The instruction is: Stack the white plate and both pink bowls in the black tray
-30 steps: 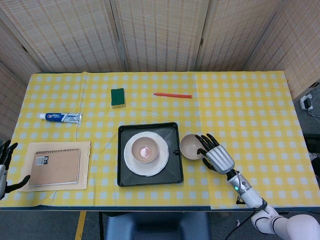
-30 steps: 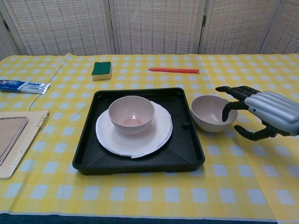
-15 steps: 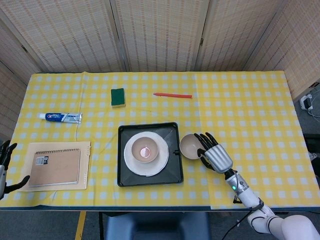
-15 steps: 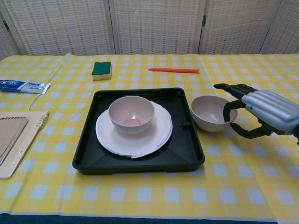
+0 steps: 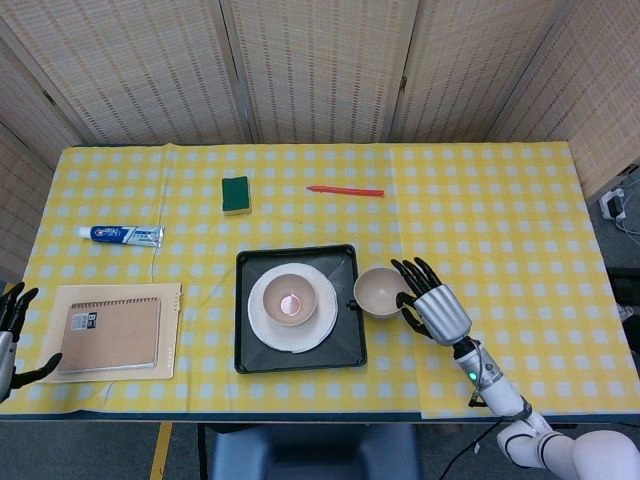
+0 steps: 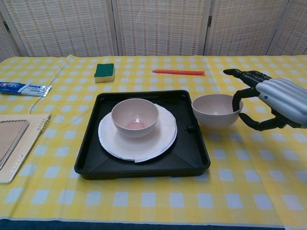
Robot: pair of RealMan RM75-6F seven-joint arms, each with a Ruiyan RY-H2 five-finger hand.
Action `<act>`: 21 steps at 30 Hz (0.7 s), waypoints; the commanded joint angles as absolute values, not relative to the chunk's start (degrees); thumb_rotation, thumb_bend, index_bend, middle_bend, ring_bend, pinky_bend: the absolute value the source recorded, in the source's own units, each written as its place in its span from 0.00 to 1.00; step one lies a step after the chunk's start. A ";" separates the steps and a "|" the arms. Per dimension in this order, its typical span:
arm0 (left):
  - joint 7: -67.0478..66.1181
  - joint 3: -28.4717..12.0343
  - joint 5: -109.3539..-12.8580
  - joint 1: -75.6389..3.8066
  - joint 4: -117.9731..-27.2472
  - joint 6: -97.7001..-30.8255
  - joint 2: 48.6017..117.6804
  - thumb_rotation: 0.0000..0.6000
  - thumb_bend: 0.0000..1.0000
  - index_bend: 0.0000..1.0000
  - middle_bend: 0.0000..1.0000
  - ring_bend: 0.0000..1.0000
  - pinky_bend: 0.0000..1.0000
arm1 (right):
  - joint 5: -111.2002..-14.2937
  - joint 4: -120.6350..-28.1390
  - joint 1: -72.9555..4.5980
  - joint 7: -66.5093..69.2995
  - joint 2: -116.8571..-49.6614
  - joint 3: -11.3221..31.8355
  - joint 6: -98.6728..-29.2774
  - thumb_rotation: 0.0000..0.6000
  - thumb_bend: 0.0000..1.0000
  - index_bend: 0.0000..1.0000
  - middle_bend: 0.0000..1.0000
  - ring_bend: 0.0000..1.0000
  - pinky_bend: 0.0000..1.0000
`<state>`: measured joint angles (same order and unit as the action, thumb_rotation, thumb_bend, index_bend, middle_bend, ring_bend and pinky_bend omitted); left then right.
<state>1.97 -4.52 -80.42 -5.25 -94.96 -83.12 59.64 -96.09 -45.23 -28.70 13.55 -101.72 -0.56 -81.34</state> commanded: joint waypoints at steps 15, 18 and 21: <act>1.95 -4.79 -79.20 -5.51 -95.19 -82.12 59.58 1.00 0.25 0.00 0.00 0.00 0.00 | -101.19 -66.17 -35.57 -0.40 -96.84 3.60 -81.72 1.00 0.53 0.60 0.03 0.01 0.00; 2.71 -4.79 -79.76 -5.23 -95.38 -82.83 59.26 1.00 0.25 0.00 0.00 0.00 0.00 | -100.58 -67.27 -37.57 -2.90 -98.41 4.78 -78.82 1.00 0.53 0.60 0.03 0.01 0.00; 3.64 -4.55 -80.35 -5.12 -95.14 -82.91 59.09 1.00 0.25 0.00 0.00 0.00 0.00 | -99.38 -67.55 -39.17 -6.53 -99.50 5.68 -75.39 1.00 0.53 0.60 0.03 0.01 0.00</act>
<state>3.31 -4.67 -80.21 -5.16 -95.27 -83.04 59.18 -100.18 -66.96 -37.85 -4.44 -98.52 4.80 -77.43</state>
